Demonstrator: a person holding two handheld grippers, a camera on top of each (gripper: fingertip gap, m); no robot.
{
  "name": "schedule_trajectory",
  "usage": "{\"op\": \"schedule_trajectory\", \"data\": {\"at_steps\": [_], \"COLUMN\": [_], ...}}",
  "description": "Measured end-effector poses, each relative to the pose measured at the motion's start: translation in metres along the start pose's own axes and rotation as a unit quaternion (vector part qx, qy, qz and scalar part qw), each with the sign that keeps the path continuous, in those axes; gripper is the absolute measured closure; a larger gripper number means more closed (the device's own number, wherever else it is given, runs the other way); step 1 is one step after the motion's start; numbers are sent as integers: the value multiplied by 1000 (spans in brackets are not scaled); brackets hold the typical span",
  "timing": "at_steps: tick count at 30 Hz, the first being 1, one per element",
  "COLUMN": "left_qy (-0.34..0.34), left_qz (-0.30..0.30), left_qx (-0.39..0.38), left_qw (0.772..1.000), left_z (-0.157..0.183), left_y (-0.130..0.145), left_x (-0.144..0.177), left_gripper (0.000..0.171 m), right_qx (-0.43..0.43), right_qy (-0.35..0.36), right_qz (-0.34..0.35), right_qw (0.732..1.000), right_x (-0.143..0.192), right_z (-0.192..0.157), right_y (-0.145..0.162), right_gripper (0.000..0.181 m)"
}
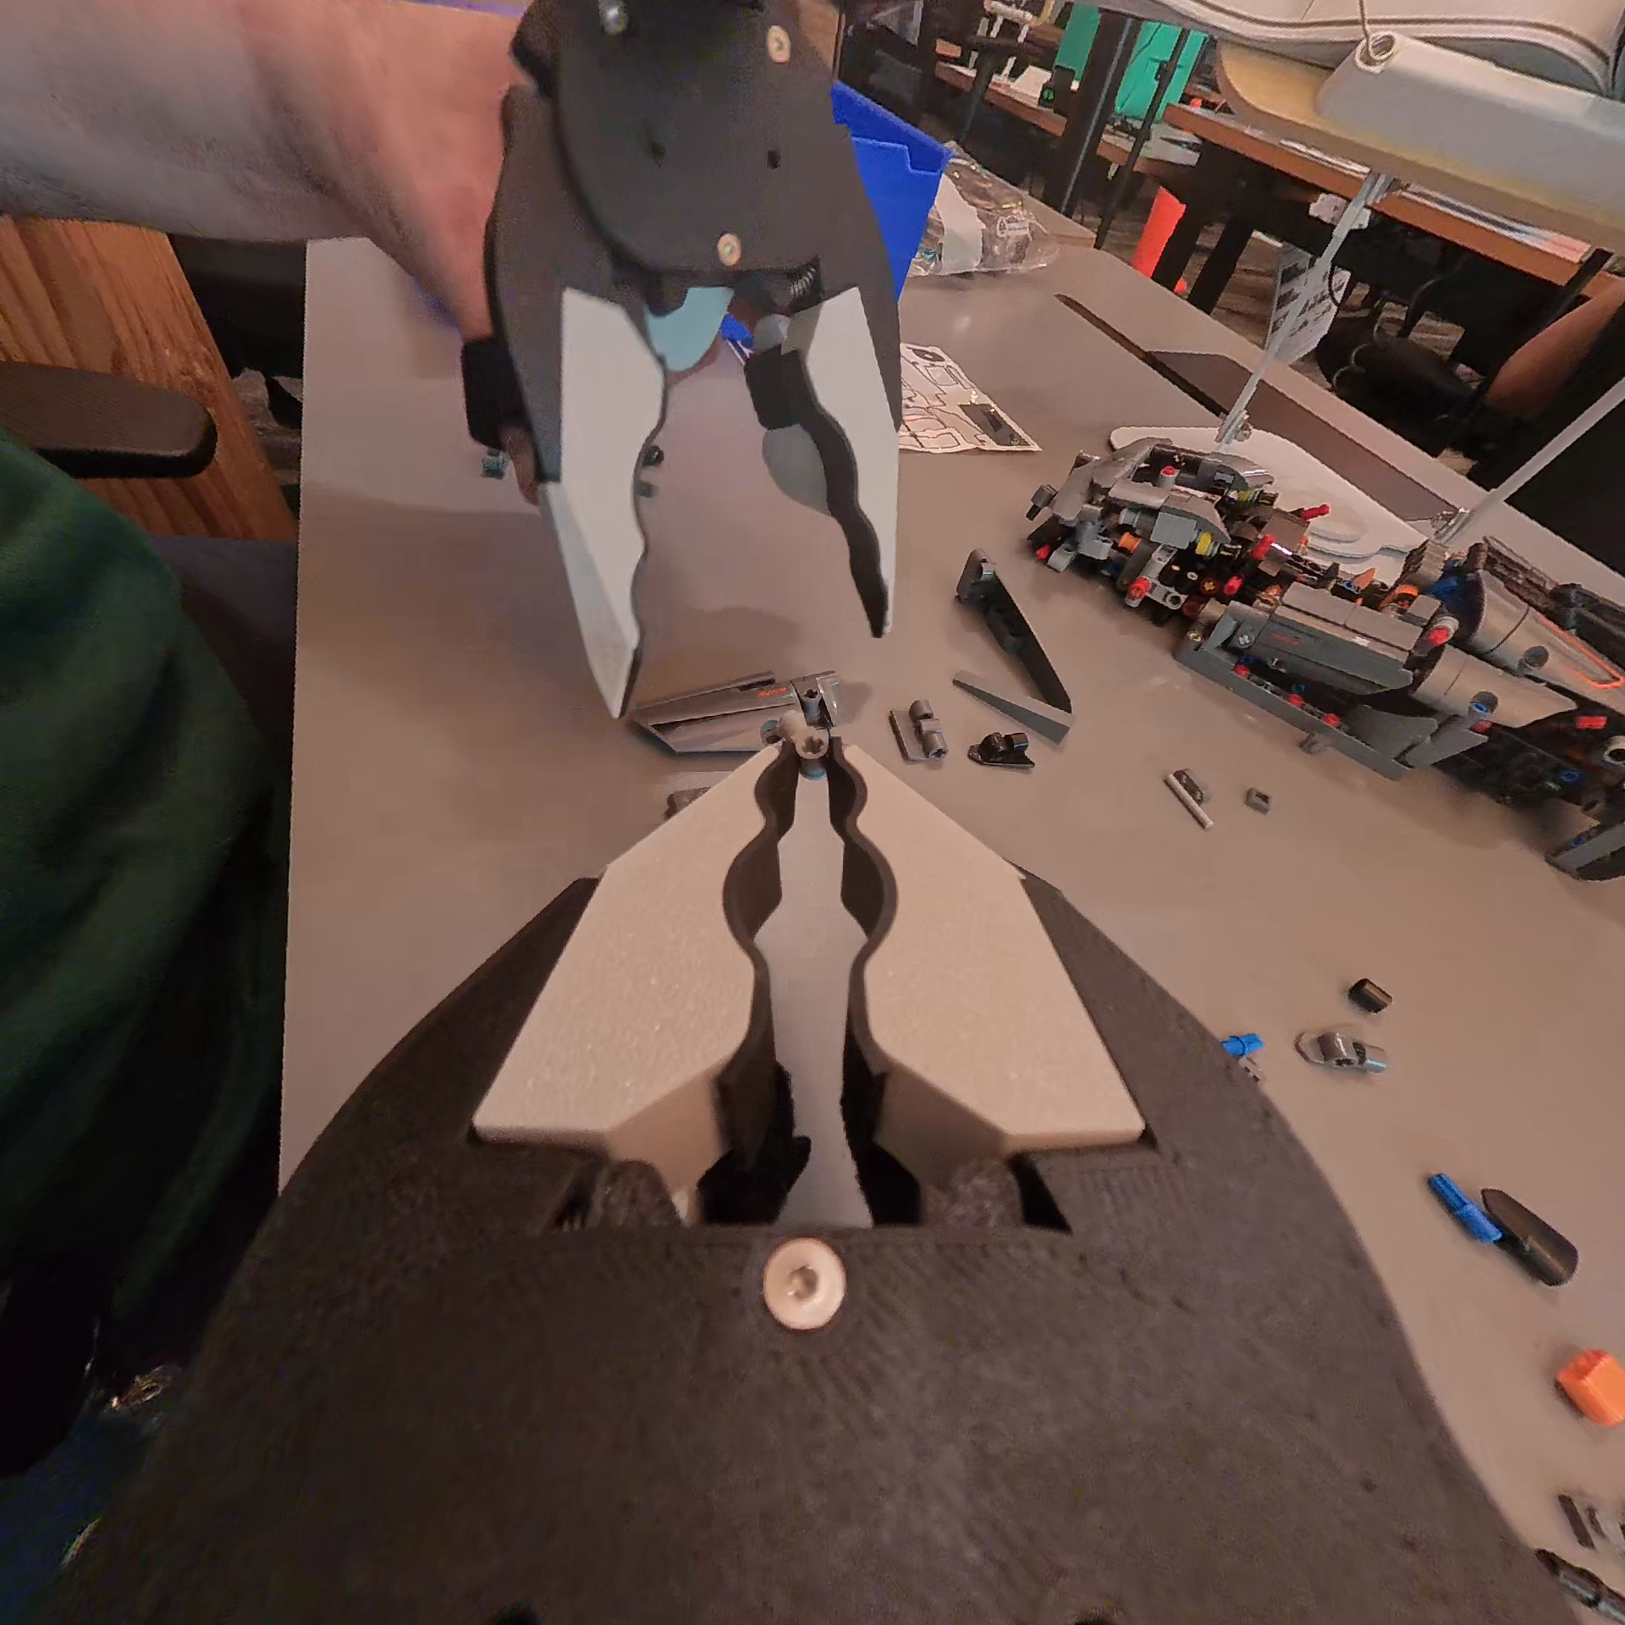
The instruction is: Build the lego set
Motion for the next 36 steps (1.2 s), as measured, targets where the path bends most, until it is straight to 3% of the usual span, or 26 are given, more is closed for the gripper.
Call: {"op": "schedule_trajectory", "data": {"at_steps": [4, 8, 17, 22, 25, 30, 32, 36], "left_qy": [-57, -48, -14, 62, 145, 270, 309, 356], "left_qz": [-12, -10, 12, 111, 222, 377, 412, 449], "left_qx": [-95, -118, -86, 1, 73, 163, 182, 193], "left_qw": [994, 992, 996, 992, 961, 871, 838, 797], "left_z": [10, 9, 6, -2, -7, -16, -18, -19], "left_y": [-4, -3, -2, -4, -6, -5, -5, -6], "left_x": [-8, -10, -11, 2, 16, 32, 33, 34], "left_gripper": [72, 100, 102, 103, 104, 105, 105, 105], "right_qx": [0, 3, -5, -15, -28, -48, -53, -64], "right_qy": [1, 1, 1, 11, 25, 53, 61, 67], "right_qz": [1, 5, 14, 19, 24, 37, 47, 68], "right_qw": [1000, 1000, 1000, 1000, 999, 997, 996, 993], "right_x": [0, 1, 3, 5, 7, 13, 16, 16], "right_z": [0, 0, 1, 5, 9, 16, 18, 21], "right_y": [0, 0, 0, 0, 1, -5, -11, -23], "right_gripper": [177, 177, 177, 177, 177, 177, 177, 177]}}
Point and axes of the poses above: each gripper's, where its closed fingertips meet, x back along the fingers, y out of its underside, z = x × y across the jaws, the point moved 8 cm from there along x, back along the fingers, and after that the axes turned 14 degrees about -z, right-handed, at the moved point
